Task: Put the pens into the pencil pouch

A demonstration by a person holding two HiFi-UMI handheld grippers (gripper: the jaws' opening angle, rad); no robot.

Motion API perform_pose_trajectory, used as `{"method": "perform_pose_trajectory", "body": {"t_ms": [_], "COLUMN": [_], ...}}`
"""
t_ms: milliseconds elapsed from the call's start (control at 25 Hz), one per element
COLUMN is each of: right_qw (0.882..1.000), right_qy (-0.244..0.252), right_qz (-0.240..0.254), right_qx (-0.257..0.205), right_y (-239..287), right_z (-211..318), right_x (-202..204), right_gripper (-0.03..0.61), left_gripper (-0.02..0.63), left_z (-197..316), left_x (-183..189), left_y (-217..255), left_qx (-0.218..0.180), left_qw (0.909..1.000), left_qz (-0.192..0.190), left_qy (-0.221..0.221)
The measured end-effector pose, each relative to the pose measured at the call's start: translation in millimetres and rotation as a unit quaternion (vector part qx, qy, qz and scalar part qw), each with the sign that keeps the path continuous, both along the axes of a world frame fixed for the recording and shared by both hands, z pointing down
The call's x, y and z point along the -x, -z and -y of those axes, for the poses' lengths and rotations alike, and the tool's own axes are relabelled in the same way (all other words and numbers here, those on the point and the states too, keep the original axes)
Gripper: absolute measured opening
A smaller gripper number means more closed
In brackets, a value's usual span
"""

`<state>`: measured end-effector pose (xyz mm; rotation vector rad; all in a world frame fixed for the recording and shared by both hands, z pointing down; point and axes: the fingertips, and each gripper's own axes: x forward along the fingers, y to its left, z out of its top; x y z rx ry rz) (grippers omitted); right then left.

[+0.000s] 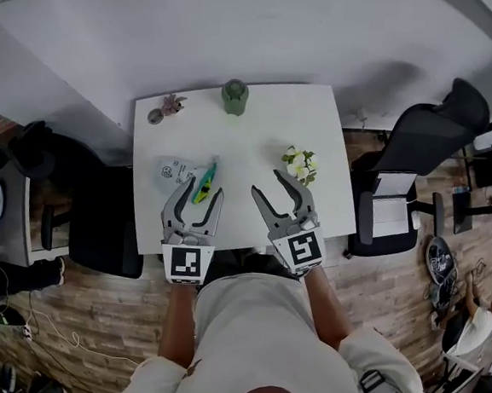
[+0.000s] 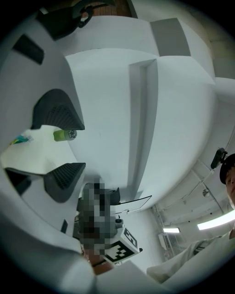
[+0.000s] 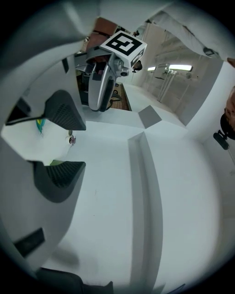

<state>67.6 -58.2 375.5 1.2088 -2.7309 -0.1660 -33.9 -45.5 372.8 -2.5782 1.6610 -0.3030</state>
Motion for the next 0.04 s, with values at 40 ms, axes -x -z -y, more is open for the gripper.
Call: {"method": "perform_pose_trajectory", "body": {"t_ms": [40], "right_qw": [1.0], "right_qy": [0.002], "right_qz": [0.001], "right_qx": [-0.003], "right_y": [2.6], "right_z": [-3.7], "right_x": [-2.7], "right_gripper": [0.202], "left_gripper": [0.221], "left_z": [-4.3], "left_x": [-3.1], "left_y": [2.7], "left_qx": [-0.002], "left_qw": [1.0], "left_qz": [-0.001], "left_qy": [0.004]}}
